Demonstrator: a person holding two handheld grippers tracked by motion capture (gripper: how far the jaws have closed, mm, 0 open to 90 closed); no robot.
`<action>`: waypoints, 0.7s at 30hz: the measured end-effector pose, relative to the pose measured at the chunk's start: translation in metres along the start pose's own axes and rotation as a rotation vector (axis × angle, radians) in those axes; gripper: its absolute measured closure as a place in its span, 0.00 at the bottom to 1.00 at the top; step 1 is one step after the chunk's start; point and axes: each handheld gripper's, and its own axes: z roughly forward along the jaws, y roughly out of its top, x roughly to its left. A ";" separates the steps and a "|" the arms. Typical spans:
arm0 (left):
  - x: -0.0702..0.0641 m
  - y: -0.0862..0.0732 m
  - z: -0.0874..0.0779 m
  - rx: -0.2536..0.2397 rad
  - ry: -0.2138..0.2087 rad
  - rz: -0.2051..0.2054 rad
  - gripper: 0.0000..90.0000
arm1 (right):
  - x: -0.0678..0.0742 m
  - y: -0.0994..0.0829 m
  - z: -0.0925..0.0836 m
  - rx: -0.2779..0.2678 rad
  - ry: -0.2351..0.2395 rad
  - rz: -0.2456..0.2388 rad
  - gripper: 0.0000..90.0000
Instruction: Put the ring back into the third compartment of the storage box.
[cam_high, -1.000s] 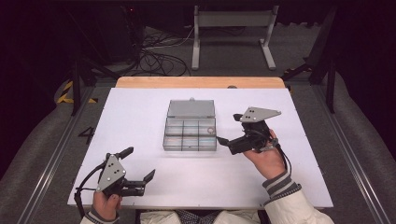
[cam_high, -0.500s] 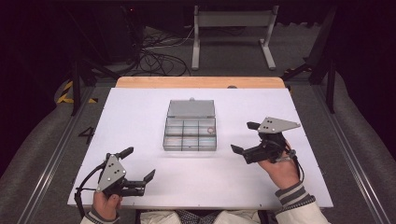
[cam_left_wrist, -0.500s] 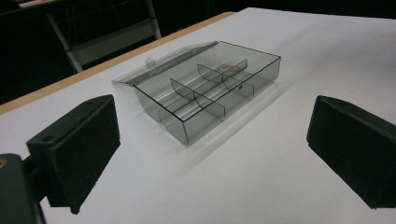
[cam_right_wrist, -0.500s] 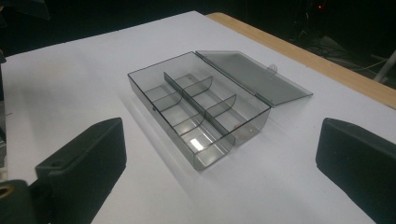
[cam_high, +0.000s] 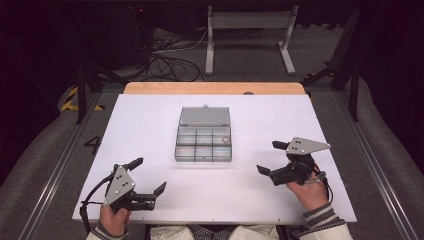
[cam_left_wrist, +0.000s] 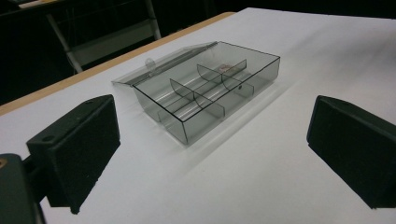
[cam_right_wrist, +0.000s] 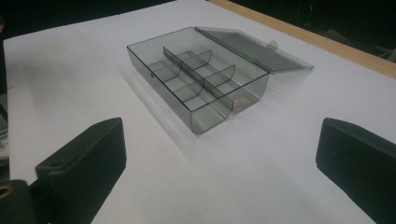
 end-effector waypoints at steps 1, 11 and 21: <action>0.000 0.000 0.000 0.000 0.000 0.000 0.04 | 0.000 -0.002 0.000 0.002 -0.002 0.004 0.03; 0.000 0.000 0.000 0.001 0.001 -0.001 0.04 | -0.001 -0.023 -0.002 0.012 -0.016 0.022 0.03; -0.001 0.000 0.000 0.004 -0.003 -0.008 0.04 | -0.004 -0.042 -0.005 0.030 -0.011 0.062 0.03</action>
